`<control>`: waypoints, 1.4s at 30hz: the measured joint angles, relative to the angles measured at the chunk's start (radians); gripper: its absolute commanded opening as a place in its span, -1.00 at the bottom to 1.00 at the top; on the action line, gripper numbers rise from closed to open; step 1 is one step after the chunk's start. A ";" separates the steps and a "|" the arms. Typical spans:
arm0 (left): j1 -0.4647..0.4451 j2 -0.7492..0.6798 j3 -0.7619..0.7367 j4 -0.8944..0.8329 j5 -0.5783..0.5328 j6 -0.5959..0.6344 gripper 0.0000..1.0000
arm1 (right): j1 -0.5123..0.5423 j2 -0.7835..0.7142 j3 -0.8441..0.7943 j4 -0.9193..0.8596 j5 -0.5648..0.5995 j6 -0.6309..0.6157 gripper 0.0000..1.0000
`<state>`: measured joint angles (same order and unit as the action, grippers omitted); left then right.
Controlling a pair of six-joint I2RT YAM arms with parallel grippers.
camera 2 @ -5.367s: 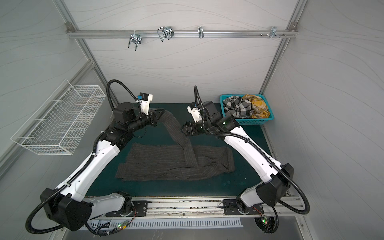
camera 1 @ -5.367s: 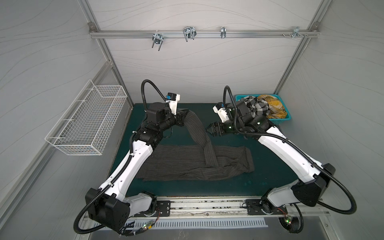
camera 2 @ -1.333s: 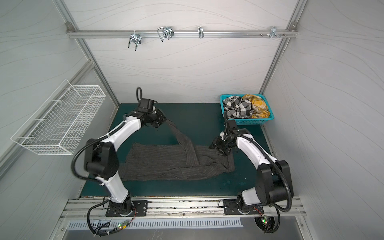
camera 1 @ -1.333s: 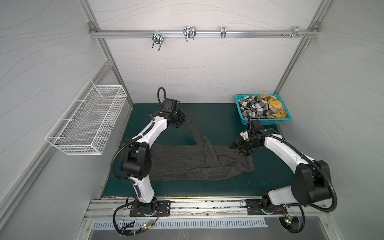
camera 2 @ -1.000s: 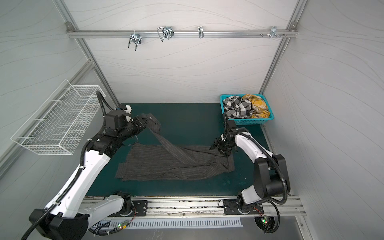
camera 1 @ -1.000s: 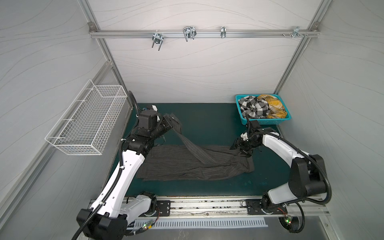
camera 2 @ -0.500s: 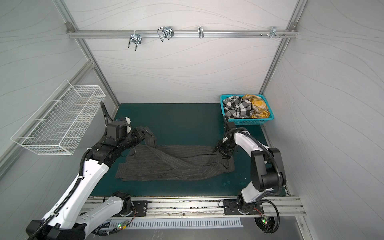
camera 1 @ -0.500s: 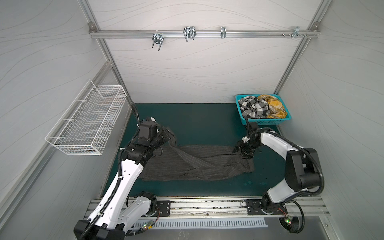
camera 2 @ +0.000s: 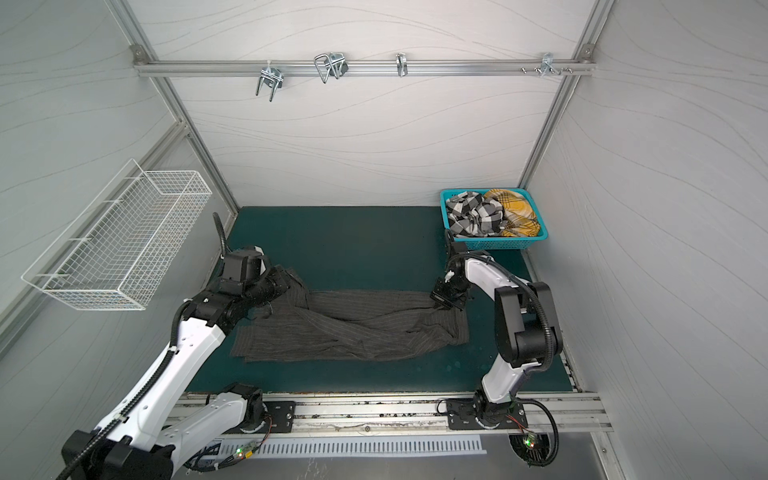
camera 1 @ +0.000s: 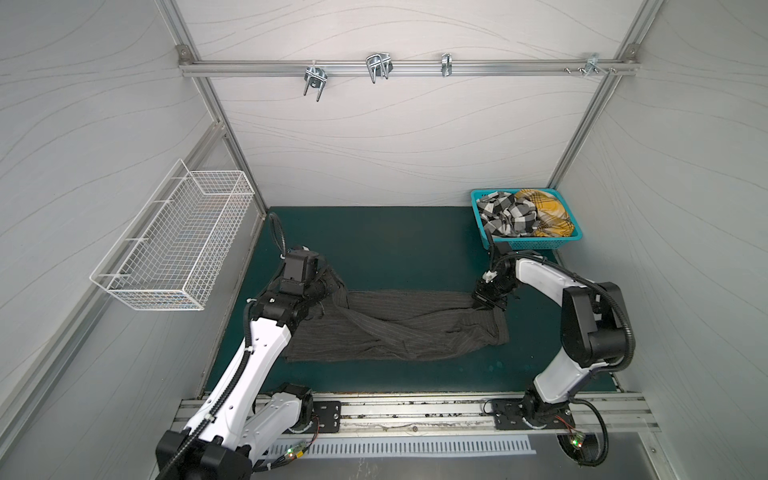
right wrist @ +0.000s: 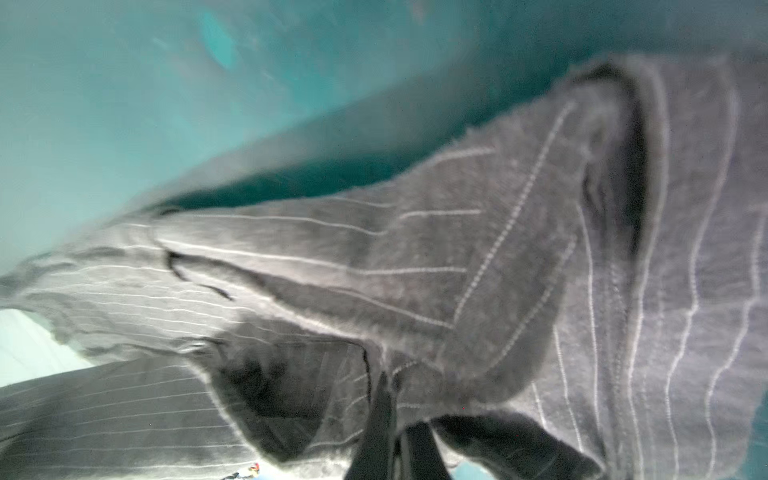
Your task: Fold and stack the long sleeve shirts
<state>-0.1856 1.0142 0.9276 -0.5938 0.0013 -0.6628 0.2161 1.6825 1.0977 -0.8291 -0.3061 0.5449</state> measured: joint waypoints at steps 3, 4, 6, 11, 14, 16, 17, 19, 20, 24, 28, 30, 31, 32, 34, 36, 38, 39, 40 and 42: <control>0.020 0.064 0.074 0.030 -0.017 0.027 -1.00 | -0.002 0.000 0.030 -0.001 0.003 -0.004 -1.00; 0.029 0.069 0.083 0.053 -0.021 0.034 -1.00 | -0.003 0.000 0.032 0.000 0.003 -0.006 -1.00; 0.050 0.056 0.072 0.100 -0.037 0.047 -1.00 | -0.007 0.002 0.030 -0.002 0.003 -0.012 -1.00; 0.099 -0.026 -0.148 0.185 -0.118 0.049 -1.00 | -0.013 0.014 0.004 0.005 0.001 -0.014 -1.00; 0.145 -0.018 -0.337 0.203 -0.136 0.010 -1.00 | -0.014 0.045 -0.002 0.011 0.000 -0.013 -1.00; 0.173 0.007 -0.407 0.196 -0.136 -0.014 -1.00 | -0.014 0.066 -0.002 0.016 -0.001 -0.013 -1.00; 0.183 0.021 -0.418 0.178 -0.143 -0.029 -1.00 | -0.014 0.076 -0.001 0.018 -0.001 -0.013 -1.00; 0.190 0.030 -0.417 0.179 -0.163 -0.047 -1.00 | -0.014 0.086 -0.001 0.020 -0.002 -0.013 -1.00; 0.193 0.029 -0.415 0.184 -0.174 -0.055 -1.00 | -0.014 0.088 0.000 0.021 -0.002 -0.012 -1.00; 0.209 0.035 -0.414 0.213 -0.184 -0.084 -1.00 | -0.014 0.097 0.013 0.029 -0.013 -0.010 -1.00; 0.218 0.056 -0.386 0.233 -0.145 -0.097 -1.00 | -0.014 0.101 0.026 0.034 -0.022 -0.004 -1.00; 0.219 0.068 -0.337 0.246 -0.116 -0.098 -1.00 | -0.014 0.101 0.041 0.034 -0.022 -0.002 -1.00; 0.218 0.070 -0.308 0.255 -0.105 -0.099 -1.00 | -0.015 0.101 0.046 0.034 -0.022 -0.002 -1.00; 0.218 0.070 -0.275 0.268 -0.096 -0.099 -1.00 | -0.016 0.101 0.051 0.034 -0.022 -0.002 -1.00; 0.219 0.065 -0.234 0.301 -0.095 -0.100 -1.00 | -0.017 0.101 0.055 0.034 -0.023 -0.002 -1.00; 0.219 0.060 -0.225 0.334 -0.097 -0.102 -1.00 | -0.019 0.101 0.055 0.035 -0.025 -0.002 -1.00; 0.219 0.060 -0.252 0.362 -0.102 -0.113 -1.00 | -0.020 0.101 0.051 0.038 -0.029 0.001 -1.00; 0.219 0.060 -0.275 0.371 -0.109 -0.120 -1.00 | -0.020 0.101 0.048 0.041 -0.033 0.002 -1.00; 0.220 0.062 -0.306 0.370 -0.119 -0.129 -0.67 | -0.020 0.101 0.044 0.043 -0.036 0.004 -1.00; 0.223 0.072 -0.368 0.354 -0.141 -0.150 -0.12 | -0.019 0.101 0.039 0.044 -0.044 0.005 -0.57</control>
<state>0.0376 1.0866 0.5598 -0.2401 -0.1394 -0.8124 0.1967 1.7832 1.1362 -0.7849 -0.3500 0.5499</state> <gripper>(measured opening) 0.238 0.073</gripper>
